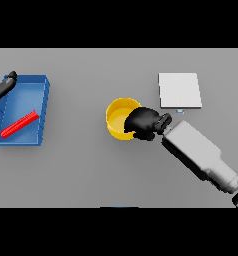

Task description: Pick up the red beaker and tilt it to pour out 1 green nut into yellow bowl. Pick up the yellow bowl and place it on the metallic measuring scale.

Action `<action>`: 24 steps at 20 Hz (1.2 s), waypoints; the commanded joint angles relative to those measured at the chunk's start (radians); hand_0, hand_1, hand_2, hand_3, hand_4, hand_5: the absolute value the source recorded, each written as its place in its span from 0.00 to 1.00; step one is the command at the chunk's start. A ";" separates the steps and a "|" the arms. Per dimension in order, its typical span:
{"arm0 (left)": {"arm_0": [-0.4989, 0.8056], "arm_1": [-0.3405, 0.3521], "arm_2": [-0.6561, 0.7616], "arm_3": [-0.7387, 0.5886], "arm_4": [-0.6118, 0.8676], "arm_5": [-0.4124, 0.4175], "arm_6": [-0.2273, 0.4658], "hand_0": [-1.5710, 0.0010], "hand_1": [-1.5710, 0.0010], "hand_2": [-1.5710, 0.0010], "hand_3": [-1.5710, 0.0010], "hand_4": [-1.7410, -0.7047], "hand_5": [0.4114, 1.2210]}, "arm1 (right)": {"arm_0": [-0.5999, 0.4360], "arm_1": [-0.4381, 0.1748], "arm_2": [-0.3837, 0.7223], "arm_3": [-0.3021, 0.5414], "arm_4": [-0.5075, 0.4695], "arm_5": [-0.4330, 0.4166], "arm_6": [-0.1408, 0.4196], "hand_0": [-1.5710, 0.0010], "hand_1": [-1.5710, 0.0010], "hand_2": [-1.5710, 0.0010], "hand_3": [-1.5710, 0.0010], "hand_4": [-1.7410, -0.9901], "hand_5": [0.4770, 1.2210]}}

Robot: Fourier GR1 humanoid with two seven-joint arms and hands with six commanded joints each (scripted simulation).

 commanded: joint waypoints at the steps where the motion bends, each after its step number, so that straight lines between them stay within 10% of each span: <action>1: 0.002 0.002 0.000 0.000 -0.001 -0.001 -0.002 1.00 1.00 1.00 1.00 0.99 0.35 | -0.002 -0.007 -0.008 0.000 -0.009 0.000 -0.017 0.04 0.04 0.16 0.18 0.03 0.98; 16: 0.018 0.015 -0.001 -0.025 0.001 0.002 0.001 1.00 1.00 1.00 1.00 0.98 0.34 | 0.013 -0.127 -0.166 -0.228 -0.080 0.096 0.115 0.01 0.00 0.03 0.26 0.00 1.00; 24: 0.019 0.023 -0.006 -0.057 0.004 0.021 0.045 1.00 1.00 1.00 1.00 0.98 0.38 | -0.020 -0.177 -0.251 -0.100 -0.069 0.001 0.099 0.00 0.00 0.03 0.27 0.00 1.00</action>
